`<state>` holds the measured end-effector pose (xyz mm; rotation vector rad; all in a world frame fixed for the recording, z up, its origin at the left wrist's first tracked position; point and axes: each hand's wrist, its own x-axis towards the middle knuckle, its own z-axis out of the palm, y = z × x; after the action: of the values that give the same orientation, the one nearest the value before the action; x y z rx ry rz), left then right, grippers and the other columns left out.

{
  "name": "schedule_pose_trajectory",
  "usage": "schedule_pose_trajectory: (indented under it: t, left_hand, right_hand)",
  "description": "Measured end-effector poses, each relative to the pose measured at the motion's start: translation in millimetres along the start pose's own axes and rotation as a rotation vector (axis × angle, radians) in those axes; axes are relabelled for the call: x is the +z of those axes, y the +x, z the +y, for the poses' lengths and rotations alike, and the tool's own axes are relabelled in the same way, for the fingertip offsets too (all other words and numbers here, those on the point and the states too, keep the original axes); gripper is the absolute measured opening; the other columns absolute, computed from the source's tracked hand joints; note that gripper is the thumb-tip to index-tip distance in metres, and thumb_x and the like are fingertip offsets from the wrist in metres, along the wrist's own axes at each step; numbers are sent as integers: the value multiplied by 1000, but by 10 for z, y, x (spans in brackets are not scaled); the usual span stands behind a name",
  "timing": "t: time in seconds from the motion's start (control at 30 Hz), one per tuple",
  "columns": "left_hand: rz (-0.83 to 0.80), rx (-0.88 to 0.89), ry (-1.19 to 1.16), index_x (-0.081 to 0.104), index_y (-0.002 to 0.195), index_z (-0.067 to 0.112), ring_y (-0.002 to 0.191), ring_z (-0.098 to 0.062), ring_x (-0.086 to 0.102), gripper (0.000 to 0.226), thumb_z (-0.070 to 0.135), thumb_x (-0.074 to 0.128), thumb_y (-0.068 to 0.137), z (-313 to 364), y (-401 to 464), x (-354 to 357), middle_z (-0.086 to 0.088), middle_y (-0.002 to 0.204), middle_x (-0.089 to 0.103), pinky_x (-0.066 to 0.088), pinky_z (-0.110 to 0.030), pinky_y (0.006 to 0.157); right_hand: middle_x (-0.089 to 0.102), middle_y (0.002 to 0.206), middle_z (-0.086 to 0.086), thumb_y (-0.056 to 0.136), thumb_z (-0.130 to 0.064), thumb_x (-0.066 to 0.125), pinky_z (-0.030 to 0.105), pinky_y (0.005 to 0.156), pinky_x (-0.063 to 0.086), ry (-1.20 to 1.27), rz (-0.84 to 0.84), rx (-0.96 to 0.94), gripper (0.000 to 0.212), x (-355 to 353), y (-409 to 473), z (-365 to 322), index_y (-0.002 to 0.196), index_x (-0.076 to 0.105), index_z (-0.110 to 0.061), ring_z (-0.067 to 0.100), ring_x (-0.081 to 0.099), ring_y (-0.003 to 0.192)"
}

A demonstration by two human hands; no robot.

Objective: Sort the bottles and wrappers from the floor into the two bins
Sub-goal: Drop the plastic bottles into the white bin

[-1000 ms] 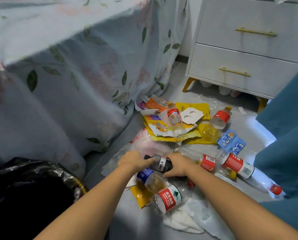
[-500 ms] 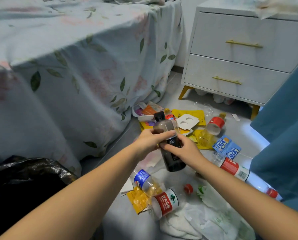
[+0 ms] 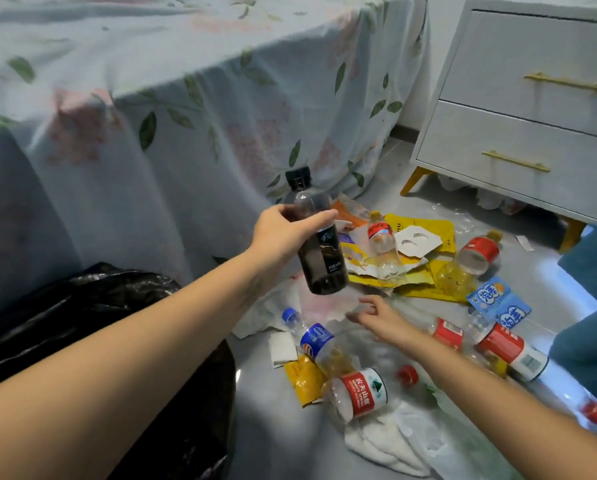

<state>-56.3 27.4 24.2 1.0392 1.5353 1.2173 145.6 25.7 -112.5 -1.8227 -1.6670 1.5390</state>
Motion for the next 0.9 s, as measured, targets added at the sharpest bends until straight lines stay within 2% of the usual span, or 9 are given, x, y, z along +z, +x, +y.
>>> schedule_pose_trajectory:
  t: [0.13, 0.2, 0.27, 0.37, 0.43, 0.53, 0.67, 0.8, 0.9]
  left_hand:
    - [33, -3, 65, 69, 89, 12, 70, -9, 66, 42, 40, 85, 63, 2, -161, -272, 2, 79, 70, 48, -20, 60]
    - [48, -5, 82, 70, 89, 14, 66, -5, 64, 39, 39, 84, 64, 36, -211, -393, 5, 77, 70, 45, -16, 55]
    - [78, -10, 108, 70, 90, 14, 68, -9, 64, 42, 42, 84, 63, 61, -234, -492, 3, 79, 70, 45, -21, 57]
    - [113, -30, 139, 69, 88, 14, 71, -16, 65, 46, 46, 85, 60, 75, -247, -588, 0, 79, 71, 47, -29, 60]
    - [127, -43, 143, 69, 90, 14, 75, -19, 67, 52, 50, 85, 55, 70, -247, -622, -1, 82, 72, 50, -32, 64]
    - [125, -50, 162, 70, 92, 15, 82, -23, 69, 65, 57, 85, 45, 74, -245, -638, -4, 86, 73, 54, -38, 72]
    - [112, -43, 167, 70, 94, 13, 89, -27, 70, 69, 59, 84, 45, 114, -241, -638, -11, 94, 74, 56, -43, 77]
    - [115, -6, 155, 70, 97, 15, 94, -23, 70, 71, 59, 85, 44, 242, -282, -661, -6, 96, 74, 56, -42, 87]
    - [126, 36, 115, 68, 99, 16, 92, -18, 70, 59, 50, 86, 54, 385, -375, -726, -4, 97, 73, 55, -34, 84]
  right_hand:
    - [51, 130, 8, 64, -49, 81, 25, 83, 45, -332, -102, -78, 97, 355, 7, -24, 141, 33, -14, 20, 54, 111]
    - [55, 128, 6, 53, -58, 80, 29, 83, 50, -450, -119, -53, 105, 510, 25, -47, 138, 34, -18, 21, 58, 107]
    - [59, 118, 3, 47, -66, 73, 34, 81, 54, -567, -89, -47, 96, 651, 37, -51, 126, 43, -22, 21, 61, 97]
    - [61, 106, 0, 58, -71, 67, 31, 72, 50, -637, -10, -98, 71, 774, 68, -32, 107, 48, -24, 21, 61, 90]
    - [63, 99, 1, 63, -71, 66, 31, 67, 47, -559, 3, -111, 63, 793, 110, -28, 100, 51, -22, 21, 61, 85]
    - [66, 85, 4, 73, -59, 68, 30, 62, 48, -266, -3, -113, 47, 740, 131, -118, 91, 58, -17, 18, 61, 73]
    - [64, 90, 8, 87, -38, 59, 22, 56, 45, -25, -5, -153, 24, 592, 62, -275, 98, 59, -16, 15, 58, 69]
    - [68, 94, 11, 89, -32, 60, 22, 49, 48, 214, -24, -196, 26, 403, -145, -481, 109, 57, -16, 19, 64, 65]
    - [70, 93, 8, 82, -43, 66, 23, 46, 50, 357, -23, -240, 35, 295, -365, -725, 107, 57, -21, 21, 68, 66]
